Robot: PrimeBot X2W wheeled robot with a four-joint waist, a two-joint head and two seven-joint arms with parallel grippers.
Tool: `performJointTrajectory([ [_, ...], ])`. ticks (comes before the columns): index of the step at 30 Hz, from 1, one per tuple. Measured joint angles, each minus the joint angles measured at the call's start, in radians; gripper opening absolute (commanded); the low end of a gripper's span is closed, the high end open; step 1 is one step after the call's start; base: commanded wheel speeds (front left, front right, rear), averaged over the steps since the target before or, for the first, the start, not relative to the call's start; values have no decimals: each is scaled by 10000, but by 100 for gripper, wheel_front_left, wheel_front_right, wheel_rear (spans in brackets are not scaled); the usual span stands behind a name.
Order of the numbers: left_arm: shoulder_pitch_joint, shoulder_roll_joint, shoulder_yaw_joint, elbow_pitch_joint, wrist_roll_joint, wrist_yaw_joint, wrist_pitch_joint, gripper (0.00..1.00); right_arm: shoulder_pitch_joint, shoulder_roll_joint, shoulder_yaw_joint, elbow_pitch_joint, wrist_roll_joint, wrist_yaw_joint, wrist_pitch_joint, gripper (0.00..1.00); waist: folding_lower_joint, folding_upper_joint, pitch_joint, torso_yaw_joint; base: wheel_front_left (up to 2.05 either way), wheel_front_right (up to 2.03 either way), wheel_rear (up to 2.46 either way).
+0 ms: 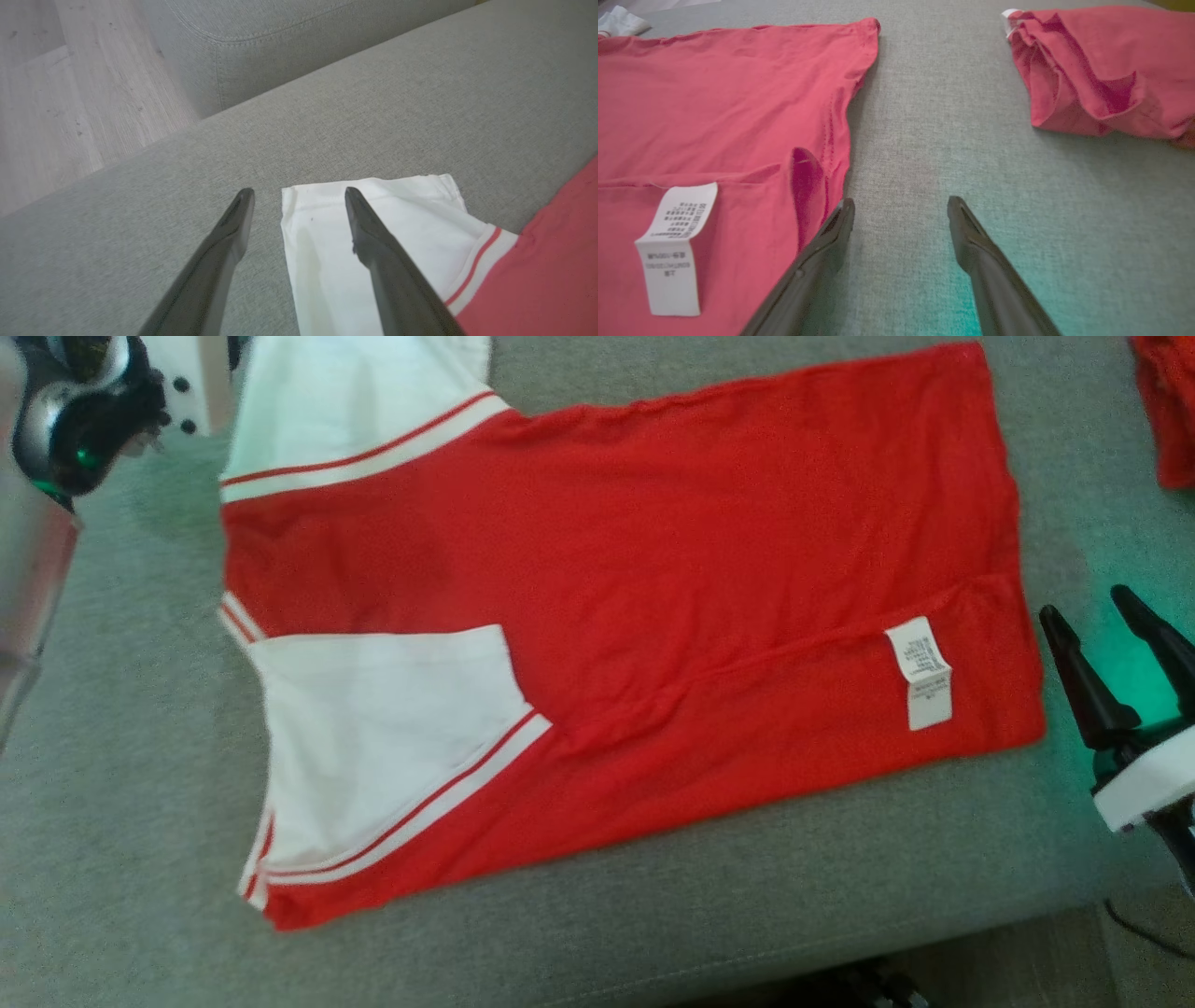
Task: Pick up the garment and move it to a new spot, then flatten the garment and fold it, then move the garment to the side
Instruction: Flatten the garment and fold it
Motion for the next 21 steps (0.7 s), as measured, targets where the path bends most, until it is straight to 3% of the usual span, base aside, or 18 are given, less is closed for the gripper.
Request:
performJointTrajectory([
  [7, -408, 391, -537, 777, -169, -75, 389, 100, -245, 153, 267, 107, 2, 0, -230, 100, -1, 0, 493, -533, 0, 0, 0],
  [17, -763, 662, -1124, 1055, -150, -75, 245, 100, -745, 182, 608, 276, 4, 0, -339, 100, -3, 0, 891, -763, 0, 0, 0],
  [18, -834, 688, -1189, 1053, -190, -75, 255, 92, -797, 180, 635, 314, 4, 0, -416, 100, -4, 0, 918, -769, 0, 0, 0],
  [19, -903, 723, -1260, 1035, -249, -75, 276, 92, -832, 180, 644, 347, 4, 0, -441, 100, -4, 0, 941, -774, 0, 0, 0],
  [20, -943, 746, -1319, 1011, -345, -75, 349, 49, -855, 180, 663, 368, 4, 0, -477, 100, -3, 0, 957, -778, 0, 0, 0],
  [21, -956, 759, -1406, 949, -479, -75, 353, 30, -883, 180, 692, 401, 4, 0, -531, 100, -3, 0, 969, -782, 0, 0, 0],
])
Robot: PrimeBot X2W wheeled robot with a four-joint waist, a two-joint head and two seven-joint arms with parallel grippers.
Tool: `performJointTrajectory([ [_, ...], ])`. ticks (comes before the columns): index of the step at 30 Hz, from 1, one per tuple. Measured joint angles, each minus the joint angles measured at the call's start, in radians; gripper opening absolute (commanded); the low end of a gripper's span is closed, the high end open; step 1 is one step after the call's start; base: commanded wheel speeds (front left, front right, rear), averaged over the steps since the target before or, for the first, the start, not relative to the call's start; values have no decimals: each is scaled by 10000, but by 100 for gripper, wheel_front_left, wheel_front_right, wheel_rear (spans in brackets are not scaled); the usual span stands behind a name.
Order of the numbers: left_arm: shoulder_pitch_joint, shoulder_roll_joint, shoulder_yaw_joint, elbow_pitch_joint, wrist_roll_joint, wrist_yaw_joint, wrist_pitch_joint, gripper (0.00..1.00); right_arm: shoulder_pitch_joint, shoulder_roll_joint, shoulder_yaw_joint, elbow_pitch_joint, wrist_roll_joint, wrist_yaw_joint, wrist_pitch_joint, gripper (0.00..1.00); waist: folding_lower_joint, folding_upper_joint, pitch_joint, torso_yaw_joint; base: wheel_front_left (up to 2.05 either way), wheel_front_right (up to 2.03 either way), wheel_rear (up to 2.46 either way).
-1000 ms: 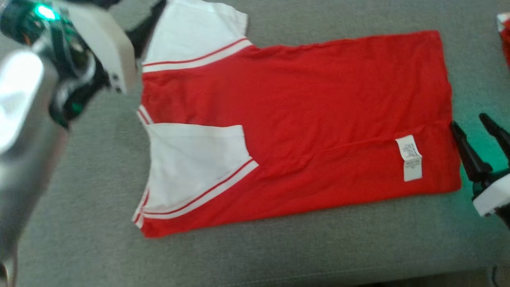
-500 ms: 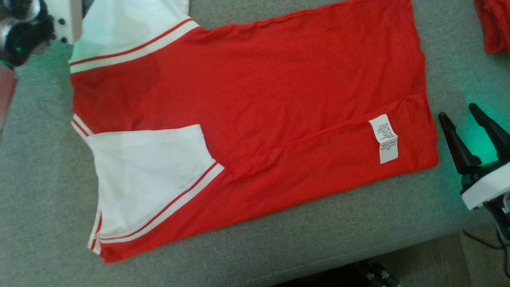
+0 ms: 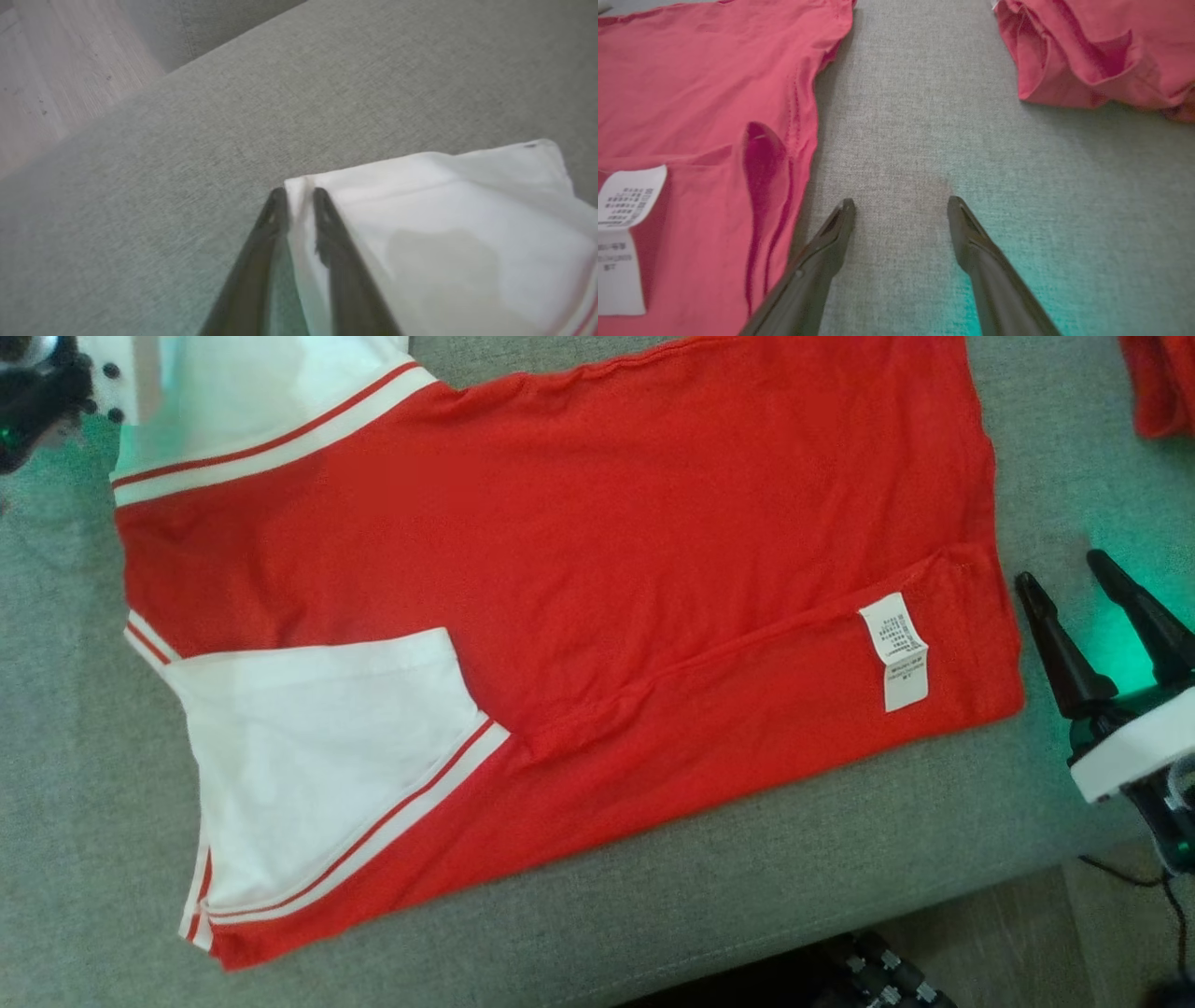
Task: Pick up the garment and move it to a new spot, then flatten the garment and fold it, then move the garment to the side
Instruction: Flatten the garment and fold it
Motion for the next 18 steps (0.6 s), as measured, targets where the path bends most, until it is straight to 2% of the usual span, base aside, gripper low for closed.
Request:
performJointTrajectory([
  [1, -1, 15, -81, -67, -100, -2, 0, 0, -43, 0, 35, 23, 2, 0, -2, 100, 0, 0, 11, -3, 0, 0, 0],
  [6, -27, 247, -408, -382, -568, -2, -86, 0, -342, -29, 173, 31, 169, 0, -29, 100, 1, 0, 22, 6, 0, 0, 0],
  [11, -27, 395, -913, -541, -635, -2, -755, 0, -985, -77, 192, -502, 951, 0, 385, 100, 1, 0, -147, 105, 0, 0, 0],
  [15, -92, 410, -1085, -600, -1035, -2, -1172, 0, -2373, -234, 443, -723, 1168, 0, 1522, 100, 1, 0, -304, 244, 0, 0, 0],
  [18, -140, 412, -1269, -708, -1331, 0, -1244, 0, -3476, -163, 736, -341, 1244, 0, 2537, 100, 0, 0, -372, 371, 0, 0, 0],
])
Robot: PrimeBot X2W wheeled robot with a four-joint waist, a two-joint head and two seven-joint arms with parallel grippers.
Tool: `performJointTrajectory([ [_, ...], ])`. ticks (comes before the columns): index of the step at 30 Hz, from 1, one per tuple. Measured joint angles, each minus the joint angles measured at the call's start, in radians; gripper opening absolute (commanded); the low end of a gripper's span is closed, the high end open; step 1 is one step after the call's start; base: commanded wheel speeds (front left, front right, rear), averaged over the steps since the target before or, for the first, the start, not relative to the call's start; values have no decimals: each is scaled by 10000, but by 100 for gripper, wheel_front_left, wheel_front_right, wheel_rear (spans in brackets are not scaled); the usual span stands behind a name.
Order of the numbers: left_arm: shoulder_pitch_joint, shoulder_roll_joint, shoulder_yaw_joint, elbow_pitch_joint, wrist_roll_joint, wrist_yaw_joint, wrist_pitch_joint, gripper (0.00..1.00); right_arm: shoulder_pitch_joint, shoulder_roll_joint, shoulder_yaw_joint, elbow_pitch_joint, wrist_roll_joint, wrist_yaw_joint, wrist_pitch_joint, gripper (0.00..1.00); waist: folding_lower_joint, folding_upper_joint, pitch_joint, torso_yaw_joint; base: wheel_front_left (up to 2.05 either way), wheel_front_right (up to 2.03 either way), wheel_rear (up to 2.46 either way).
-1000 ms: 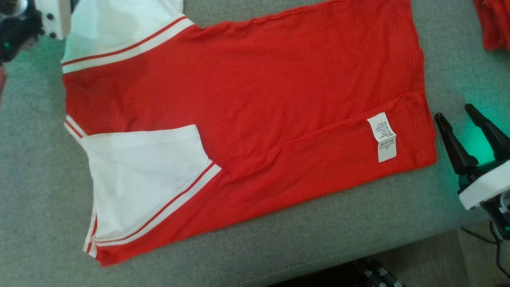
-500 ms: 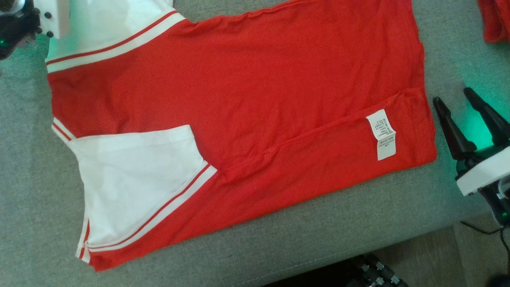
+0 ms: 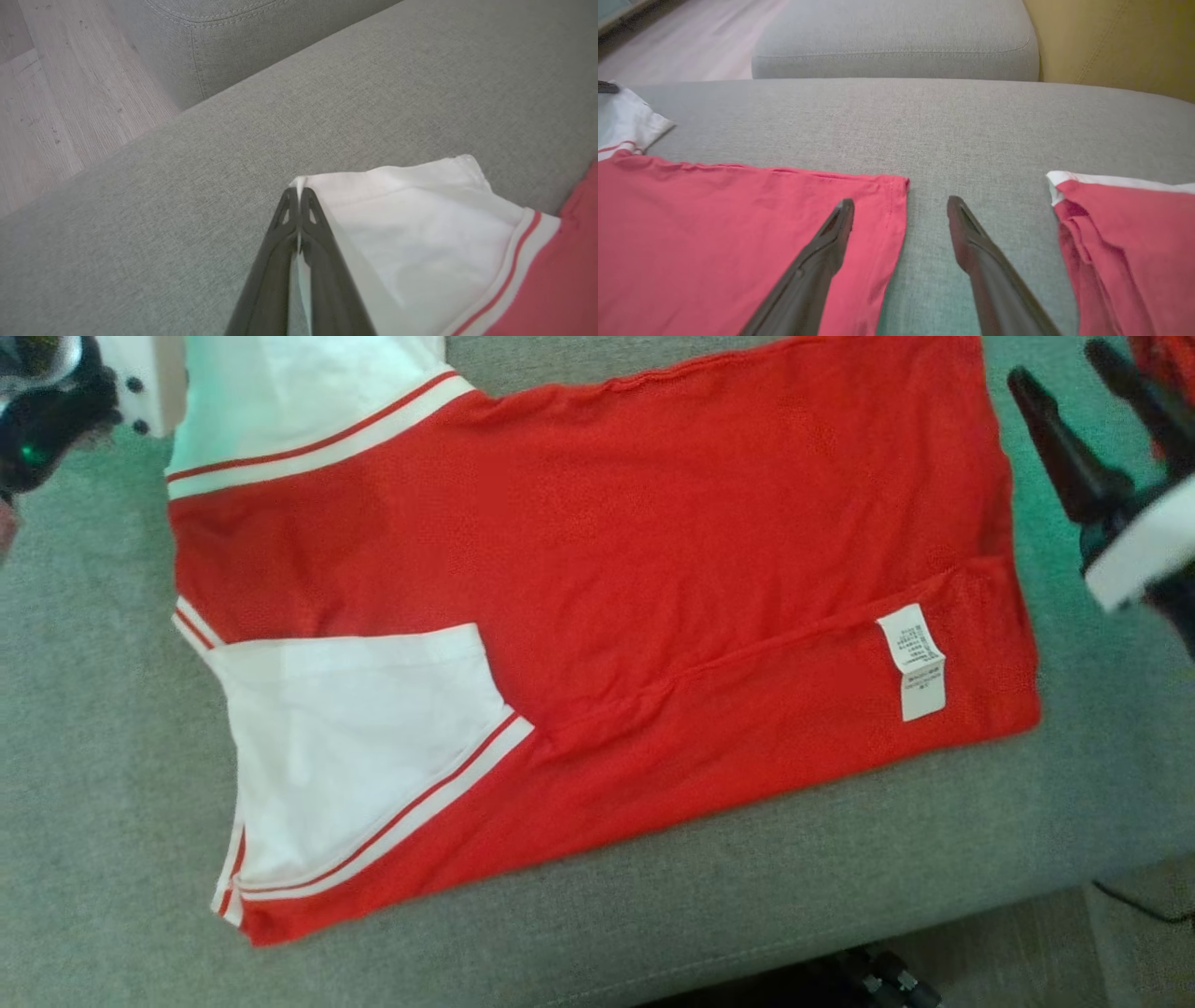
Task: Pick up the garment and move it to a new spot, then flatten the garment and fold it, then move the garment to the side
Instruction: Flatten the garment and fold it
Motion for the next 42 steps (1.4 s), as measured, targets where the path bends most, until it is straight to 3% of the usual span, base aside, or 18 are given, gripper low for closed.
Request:
performJointTrajectory([
  [6, -309, 6, -454, -217, -408, 0, -98, 0, -1639, 550, 577, 1691, -351, 0, 1499, 98, 1, 0, 16, 248, 0, 0, 0],
  [12, -388, 19, -861, -274, -838, 0, -197, 0, -2467, 1024, 976, 2890, -453, 0, 1822, 73, 1, 0, -7, 465, 0, 0, 0],
  [16, -389, 48, -961, -261, -1091, 0, -267, 0, -2598, 1097, 1103, 3179, -451, 0, 1787, 46, 1, 0, -46, 495, 0, 0, 0],
  [20, -401, 56, -1118, -259, -1296, 0, -276, 0, -2614, 1133, 1279, 3507, -449, 0, 1676, 40, 1, 0, -59, 526, 0, 0, 0],
  [22, -450, 58, -1193, -257, -1394, 0, -278, 0, -2660, 1143, 1369, 3643, -449, 0, 1574, 30, 1, 0, -51, 535, 0, 0, 0],
  [27, -665, 67, -1452, -280, -1592, 0, -291, 0, -3055, 1154, 1549, 3883, -372, 0, 1448, 27, 1, 0, -13, 575, 0, 0, 0],
  [30, -693, 96, -1578, -297, -1697, 0, -290, 0, -3230, 1183, 1670, 4019, -357, 0, 1375, 20, 1, 0, 14, 622, 0, 0, 0],
  [32, -694, 128, -1707, -297, -1770, 0, -291, 0, -3257, 1204, 1762, 4096, -313, 0, 1375, 9, 1, 0, 14, 651, 0, 0, 0],
  [35, -713, 157, -1776, -291, -1785, 0, -341, 0, -3258, 1212, 1879, 4228, -257, 0, 1367, 8, 1, 0, -6, 691, 0, 0, 0],
  [38, -817, 159, -1854, -291, -1894, 0, -453, 0, -3313, 1210, 1921, 4399, -228, 0, 1381, 0, 0, 0, -30, 734, 0, 0, 0],
  [40, -863, 159, -1933, -291, -1960, 0, -525, 0, -3405, 1210, 1941, 4543, -171, 0, 1425, 2, 0, 0, -36, 756, 0, 0, 0],
  [41, -882, 159, -1992, -291, -1960, 0, -562, 0, -3434, 1206, 1941, 4598, -171, 0, 1488, 11, 1, 0, -40, 767, 0, 0, 0],
  [42, -893, 157, -2033, -290, -1987, 0, -612, 0, -3440, 1202, 1937, 4640, -171, 0, 1490, 11, 0, 0, -43, 779, 0, 0, 0],
])
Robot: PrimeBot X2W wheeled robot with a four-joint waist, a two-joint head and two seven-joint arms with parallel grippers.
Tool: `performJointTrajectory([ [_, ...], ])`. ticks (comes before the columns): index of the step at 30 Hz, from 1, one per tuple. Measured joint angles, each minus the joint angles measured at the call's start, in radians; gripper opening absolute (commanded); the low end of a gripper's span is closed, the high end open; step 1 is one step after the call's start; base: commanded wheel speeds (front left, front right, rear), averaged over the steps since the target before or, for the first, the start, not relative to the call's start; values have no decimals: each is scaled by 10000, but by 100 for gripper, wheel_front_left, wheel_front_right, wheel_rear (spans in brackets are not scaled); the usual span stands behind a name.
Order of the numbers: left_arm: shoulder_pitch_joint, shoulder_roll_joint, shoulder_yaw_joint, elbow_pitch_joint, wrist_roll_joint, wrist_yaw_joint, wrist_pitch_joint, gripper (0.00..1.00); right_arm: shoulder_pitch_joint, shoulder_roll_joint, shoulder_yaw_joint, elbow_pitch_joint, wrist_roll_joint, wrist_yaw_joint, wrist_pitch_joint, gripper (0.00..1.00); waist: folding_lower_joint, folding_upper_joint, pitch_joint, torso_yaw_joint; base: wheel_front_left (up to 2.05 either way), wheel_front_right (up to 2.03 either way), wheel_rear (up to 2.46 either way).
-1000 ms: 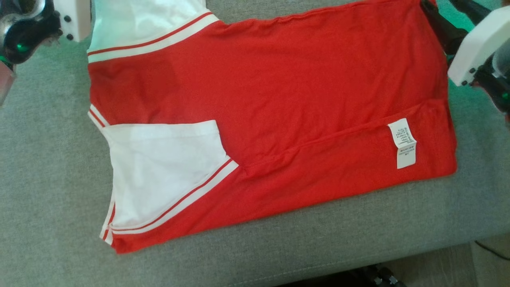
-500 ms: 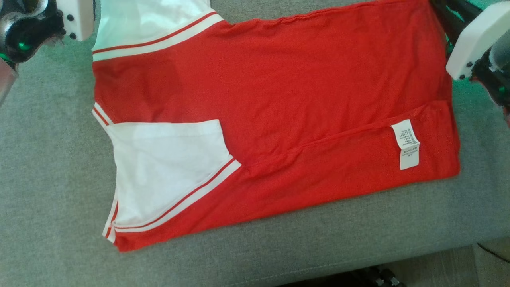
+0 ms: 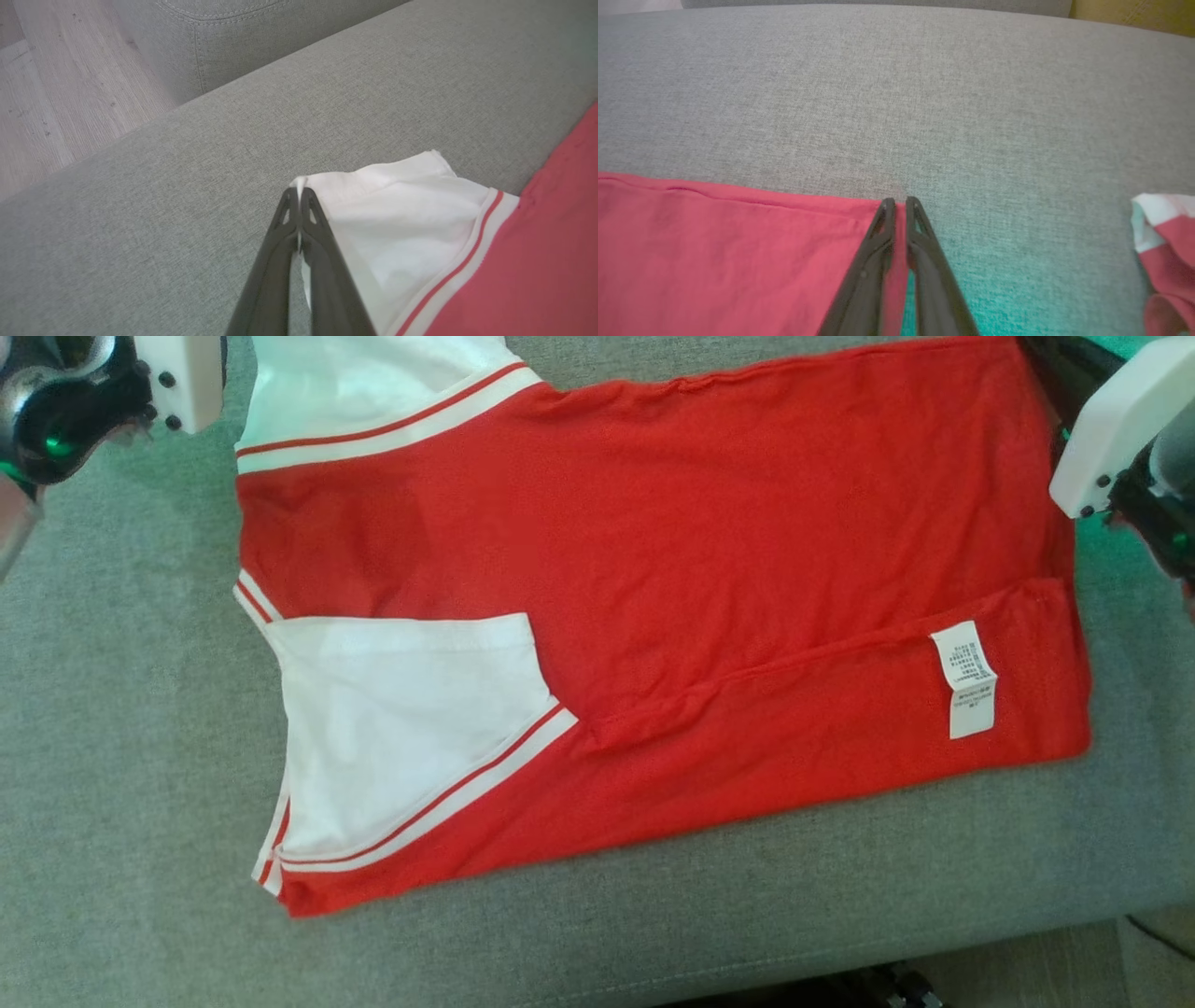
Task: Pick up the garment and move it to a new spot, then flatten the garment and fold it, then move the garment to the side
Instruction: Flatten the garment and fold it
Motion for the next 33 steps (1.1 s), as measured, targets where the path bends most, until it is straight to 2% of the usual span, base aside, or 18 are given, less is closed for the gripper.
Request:
performJointTrajectory([
  [5, -54, -8, -153, 8, -142, 0, -184, 0, -12, -8, -4, 184, 0, 0, 40, 19, 0, 0, -33, 80, 0, 0, 0],
  [7, -113, -8, -257, 13, -148, 0, -211, 0, -16, -8, -8, 234, 2, 0, 90, 13, 0, 0, -50, 119, 0, 0, 0],
  [8, -121, -12, -301, 13, -188, 0, -270, 0, -19, -8, -8, 259, 4, 0, 127, 0, 0, 0, -60, 140, 0, 0, 0],
  [14, -142, -17, -510, 69, -332, 0, -357, 0, -102, -8, 15, 372, 251, 0, 639, 0, 0, 0, -159, 234, 0, 0, 0],
  [18, -199, -15, -663, 48, -385, 0, -631, 0, -105, -61, 46, 297, 257, 0, 487, 0, 0, 0, -217, 258, 0, 0, 0],
  [21, -345, -2, -826, -90, -198, 0, -1227, 0, -106, -104, 33, 161, 155, 0, -117, 0, 0, 0, -305, 255, 0, 0, 0],
  [28, -1004, 10, -1080, -134, 602, -2, -3503, 0, -224, -322, -341, -46, 12, 0, -1329, 0, 0, 0, -568, 252, 0, 0, 0],
  [31, -1199, 2, -1103, 15, 616, -2, -4228, 0, -305, -472, -562, -25, 13, 0, -1661, 0, 0, 0, -685, 306, 0, 0, 0],
  [33, -1239, 6, -1164, 2, 403, -2, -4353, 0, -315, -579, -723, 36, 54, 0, -1871, 0, 0, 0, -755, 392, 0, 0, 0],
])
